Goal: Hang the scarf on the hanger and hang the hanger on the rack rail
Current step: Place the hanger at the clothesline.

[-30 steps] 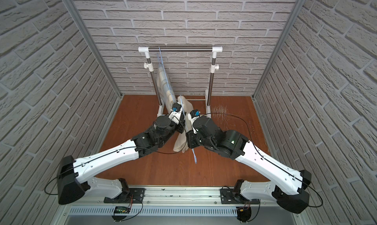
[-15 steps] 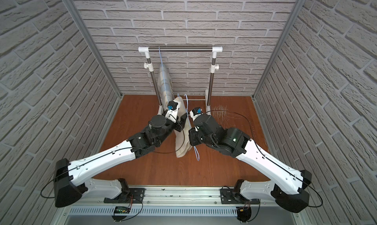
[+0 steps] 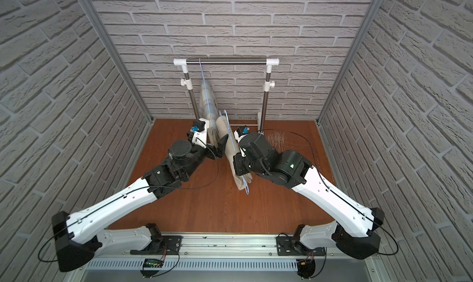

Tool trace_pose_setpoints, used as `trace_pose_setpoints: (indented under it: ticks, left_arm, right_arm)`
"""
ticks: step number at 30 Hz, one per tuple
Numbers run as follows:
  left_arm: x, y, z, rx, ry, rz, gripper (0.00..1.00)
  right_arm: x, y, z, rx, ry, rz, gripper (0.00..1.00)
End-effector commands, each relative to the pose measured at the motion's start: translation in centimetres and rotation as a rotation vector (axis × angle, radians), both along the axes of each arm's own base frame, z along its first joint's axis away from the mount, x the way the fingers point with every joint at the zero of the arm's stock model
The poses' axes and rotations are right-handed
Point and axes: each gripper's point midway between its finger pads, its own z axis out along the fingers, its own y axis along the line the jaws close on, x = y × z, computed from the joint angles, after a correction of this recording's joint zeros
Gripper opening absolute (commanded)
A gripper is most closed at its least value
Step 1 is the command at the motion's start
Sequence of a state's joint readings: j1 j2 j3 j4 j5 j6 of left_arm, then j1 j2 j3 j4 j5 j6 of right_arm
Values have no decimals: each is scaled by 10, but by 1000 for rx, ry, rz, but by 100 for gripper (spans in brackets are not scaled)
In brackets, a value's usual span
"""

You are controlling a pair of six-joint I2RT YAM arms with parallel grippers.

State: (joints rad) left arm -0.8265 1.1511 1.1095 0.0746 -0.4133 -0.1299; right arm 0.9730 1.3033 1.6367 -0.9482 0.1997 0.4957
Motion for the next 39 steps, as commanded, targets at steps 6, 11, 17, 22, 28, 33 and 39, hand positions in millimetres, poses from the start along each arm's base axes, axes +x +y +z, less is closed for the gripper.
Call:
trace_pose_setpoints:
  ticks: [6,11,17,22,28,33,39]
  left_arm:
    - [-7,38,30,-93,-31,54,98]
    - [-11,48,28,-99,-20,67,98]
    - [-18,64,27,-106,-15,109,98]
    - [-24,73,27,-115,-10,127,98]
    - [-30,85,25,-109,0,155,98]
    - [-32,94,26,-99,3,182,98]
    - [-30,102,25,-78,26,217,98]
  right_arm:
    - [27,-25,38,25,-52,-66,3]
    - [46,-28,52,18,-64,-73,3]
    - [93,-33,73,19,-115,-115,3]
    - [141,-34,89,6,-169,-145,3]
    - [196,-38,110,48,-246,-191,3]
    - [243,-39,98,88,-259,-220,3]
    - [275,-40,94,109,-306,-221,3]
